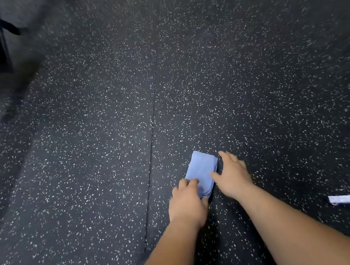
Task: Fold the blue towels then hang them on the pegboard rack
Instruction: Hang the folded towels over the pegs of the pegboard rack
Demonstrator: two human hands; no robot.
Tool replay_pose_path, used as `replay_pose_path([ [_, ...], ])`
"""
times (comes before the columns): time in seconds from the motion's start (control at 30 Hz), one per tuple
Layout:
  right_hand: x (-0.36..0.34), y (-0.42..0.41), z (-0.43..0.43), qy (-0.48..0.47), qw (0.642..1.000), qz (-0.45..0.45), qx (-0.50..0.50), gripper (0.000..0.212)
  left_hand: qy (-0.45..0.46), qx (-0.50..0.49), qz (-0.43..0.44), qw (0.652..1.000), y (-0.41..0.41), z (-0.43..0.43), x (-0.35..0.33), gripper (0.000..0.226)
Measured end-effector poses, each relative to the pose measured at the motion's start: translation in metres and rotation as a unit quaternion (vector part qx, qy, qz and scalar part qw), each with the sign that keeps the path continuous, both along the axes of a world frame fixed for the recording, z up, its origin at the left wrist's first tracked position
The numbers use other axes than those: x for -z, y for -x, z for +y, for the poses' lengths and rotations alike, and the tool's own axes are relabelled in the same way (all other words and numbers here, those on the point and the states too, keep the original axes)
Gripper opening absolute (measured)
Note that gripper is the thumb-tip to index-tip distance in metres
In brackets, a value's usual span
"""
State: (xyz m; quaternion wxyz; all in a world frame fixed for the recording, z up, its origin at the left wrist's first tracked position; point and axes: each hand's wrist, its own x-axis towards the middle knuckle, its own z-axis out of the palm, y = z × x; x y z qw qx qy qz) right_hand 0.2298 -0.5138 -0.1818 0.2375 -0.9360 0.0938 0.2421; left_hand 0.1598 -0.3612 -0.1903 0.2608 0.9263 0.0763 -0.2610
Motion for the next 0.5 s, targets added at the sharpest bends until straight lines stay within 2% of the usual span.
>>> replay_pose_path([
  [0.2,0.033,-0.044,0.009,0.034,0.993,0.044,-0.101,0.072,0.019,0.04,0.03,0.999,-0.002,0.017,0.027,0.051],
  [0.33,0.047,-0.046,0.005,0.019,0.996,0.056,-0.06,0.065,0.015,0.037,0.032,0.999,-0.001,0.017,0.031,0.049],
  [0.5,0.043,-0.037,0.003,-0.053,0.995,0.078,0.016,0.033,0.005,0.015,0.034,0.999,-0.006,0.011,0.027,0.062],
])
